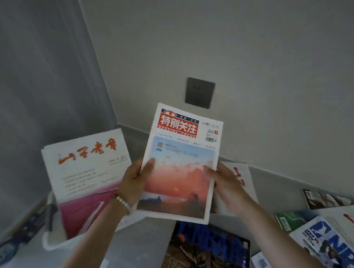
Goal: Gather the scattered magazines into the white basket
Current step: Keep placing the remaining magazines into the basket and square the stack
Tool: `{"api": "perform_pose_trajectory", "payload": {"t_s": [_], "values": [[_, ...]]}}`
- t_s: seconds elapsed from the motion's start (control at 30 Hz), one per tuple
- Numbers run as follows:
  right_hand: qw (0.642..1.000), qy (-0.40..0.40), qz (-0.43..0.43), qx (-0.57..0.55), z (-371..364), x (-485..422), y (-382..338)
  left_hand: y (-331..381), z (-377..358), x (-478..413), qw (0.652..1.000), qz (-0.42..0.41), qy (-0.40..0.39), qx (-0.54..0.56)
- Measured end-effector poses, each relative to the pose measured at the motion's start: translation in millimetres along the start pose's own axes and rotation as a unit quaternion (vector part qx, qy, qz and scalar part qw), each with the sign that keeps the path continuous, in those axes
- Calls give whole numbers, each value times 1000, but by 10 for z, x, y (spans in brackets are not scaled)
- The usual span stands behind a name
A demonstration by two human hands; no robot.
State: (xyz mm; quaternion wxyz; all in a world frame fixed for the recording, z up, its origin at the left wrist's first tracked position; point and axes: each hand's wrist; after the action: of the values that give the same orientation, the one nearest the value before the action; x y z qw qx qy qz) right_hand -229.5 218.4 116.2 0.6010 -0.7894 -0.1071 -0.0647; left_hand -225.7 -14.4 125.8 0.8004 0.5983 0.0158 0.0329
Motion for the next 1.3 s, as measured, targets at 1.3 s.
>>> {"api": "perform_pose_trajectory", "payload": {"t_s": [1.3], "values": [[973,180,-34,139,-321,-364,510,-341,453,-408,993,-3,24,-114]]}}
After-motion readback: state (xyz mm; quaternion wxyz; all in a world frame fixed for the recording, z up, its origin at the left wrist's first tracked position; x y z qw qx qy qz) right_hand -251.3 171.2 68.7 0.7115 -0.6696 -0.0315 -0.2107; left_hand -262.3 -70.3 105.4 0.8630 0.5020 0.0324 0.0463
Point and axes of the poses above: each hand's wrist, its own x-axis away from the middle knuckle, its own z-axis out of the back of the hand, y = z × x, and after that the axes turned 9 degrees about -x, right-handed
